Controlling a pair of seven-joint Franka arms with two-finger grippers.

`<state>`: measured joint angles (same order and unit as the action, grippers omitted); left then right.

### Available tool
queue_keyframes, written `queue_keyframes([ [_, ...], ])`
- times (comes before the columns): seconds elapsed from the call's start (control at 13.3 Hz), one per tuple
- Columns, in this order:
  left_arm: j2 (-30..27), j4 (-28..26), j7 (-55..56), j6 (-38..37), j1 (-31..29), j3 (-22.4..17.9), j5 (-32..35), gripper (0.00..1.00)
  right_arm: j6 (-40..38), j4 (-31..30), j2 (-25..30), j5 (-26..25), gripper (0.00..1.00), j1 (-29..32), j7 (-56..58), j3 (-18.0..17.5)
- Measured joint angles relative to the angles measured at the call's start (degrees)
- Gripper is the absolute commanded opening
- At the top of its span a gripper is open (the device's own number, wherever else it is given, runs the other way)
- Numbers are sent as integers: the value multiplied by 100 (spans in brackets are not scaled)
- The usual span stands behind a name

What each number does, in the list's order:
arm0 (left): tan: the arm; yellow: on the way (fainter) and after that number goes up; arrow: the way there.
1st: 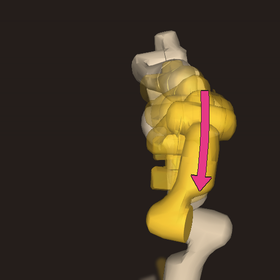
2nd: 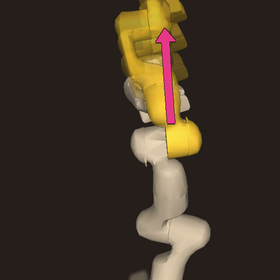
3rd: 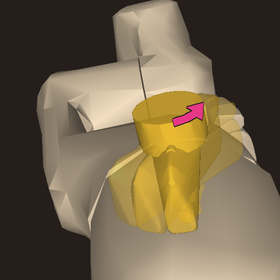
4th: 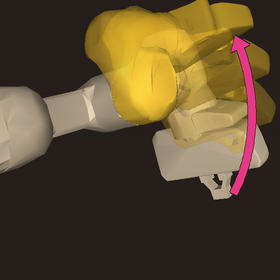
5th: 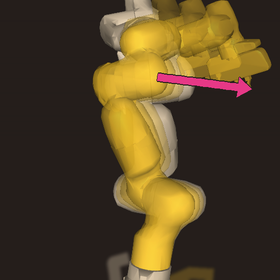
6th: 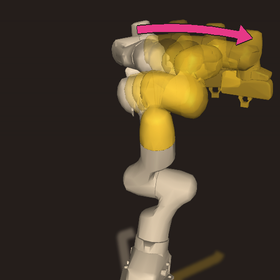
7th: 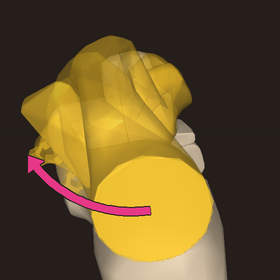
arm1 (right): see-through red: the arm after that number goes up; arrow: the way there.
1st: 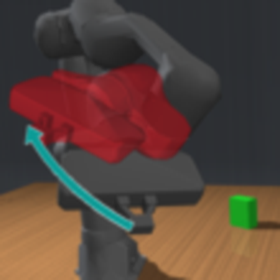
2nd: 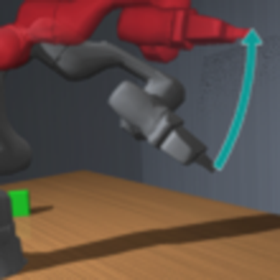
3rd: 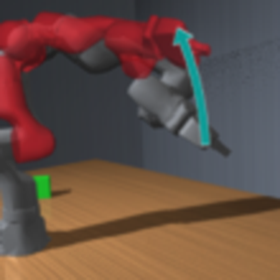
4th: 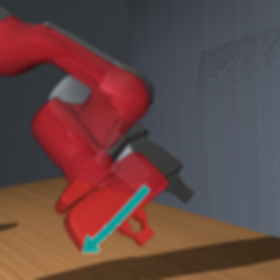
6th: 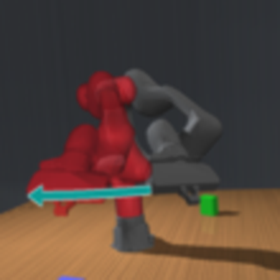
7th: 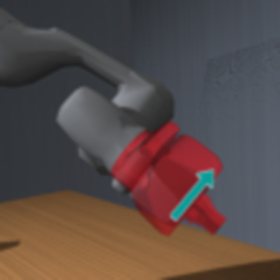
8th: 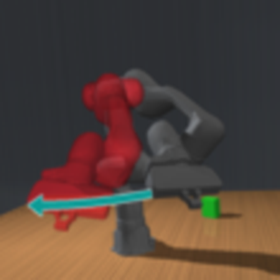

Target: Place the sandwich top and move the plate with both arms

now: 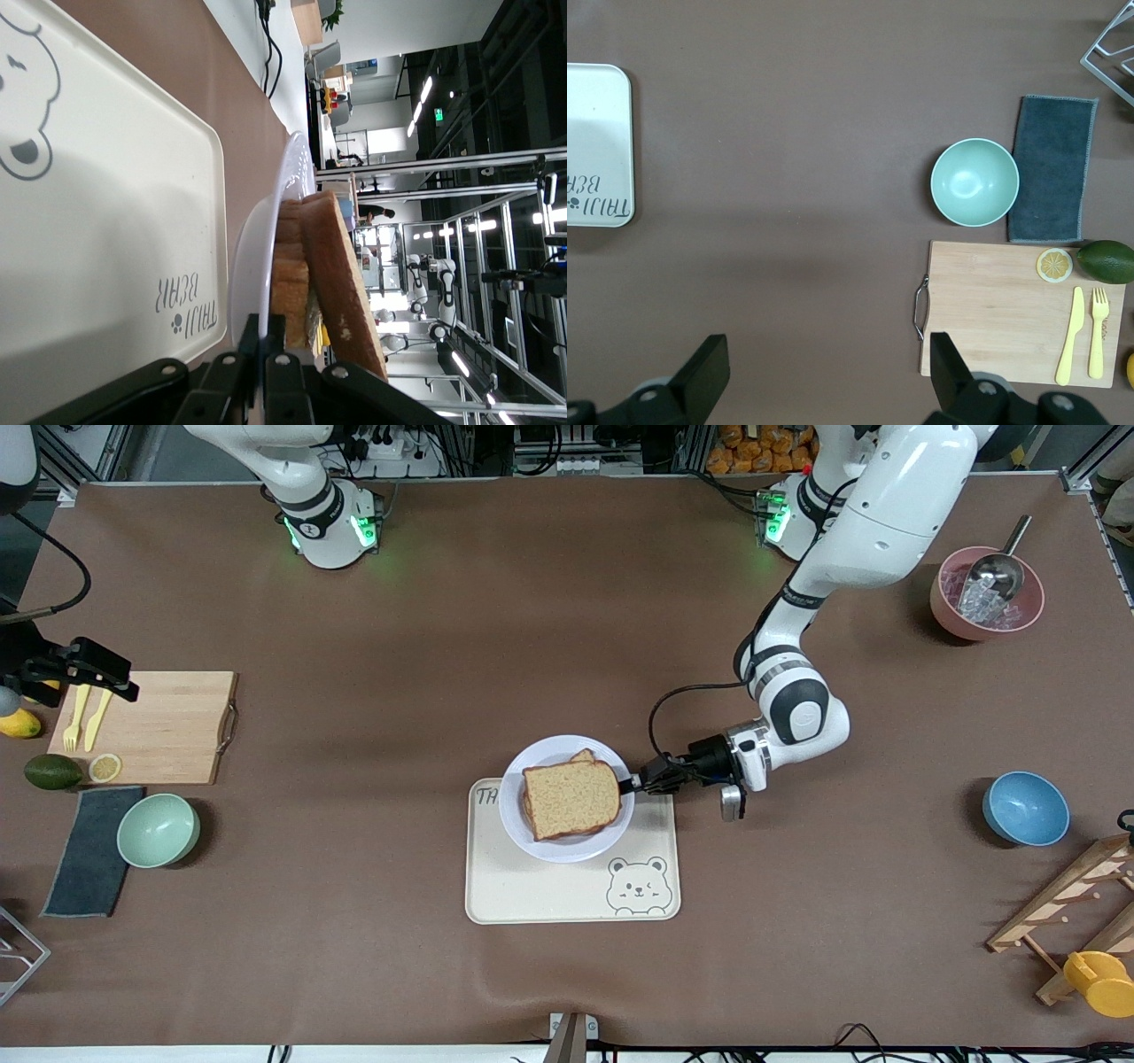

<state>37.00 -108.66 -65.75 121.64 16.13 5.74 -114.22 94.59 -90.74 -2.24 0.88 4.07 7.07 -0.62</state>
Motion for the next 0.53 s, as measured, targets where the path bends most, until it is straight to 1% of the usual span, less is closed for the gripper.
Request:
queue_keyframes([
  [0.23, 220, 118, 123, 6, -145, -6, 0, 0, -2, 0, 0, 0, 100, 0, 0, -1],
  [0.53, 614, 392, 129, 10, -159, -24, 14, 0, -21, 0, 0, 0, 100, 0, 0, -8],
])
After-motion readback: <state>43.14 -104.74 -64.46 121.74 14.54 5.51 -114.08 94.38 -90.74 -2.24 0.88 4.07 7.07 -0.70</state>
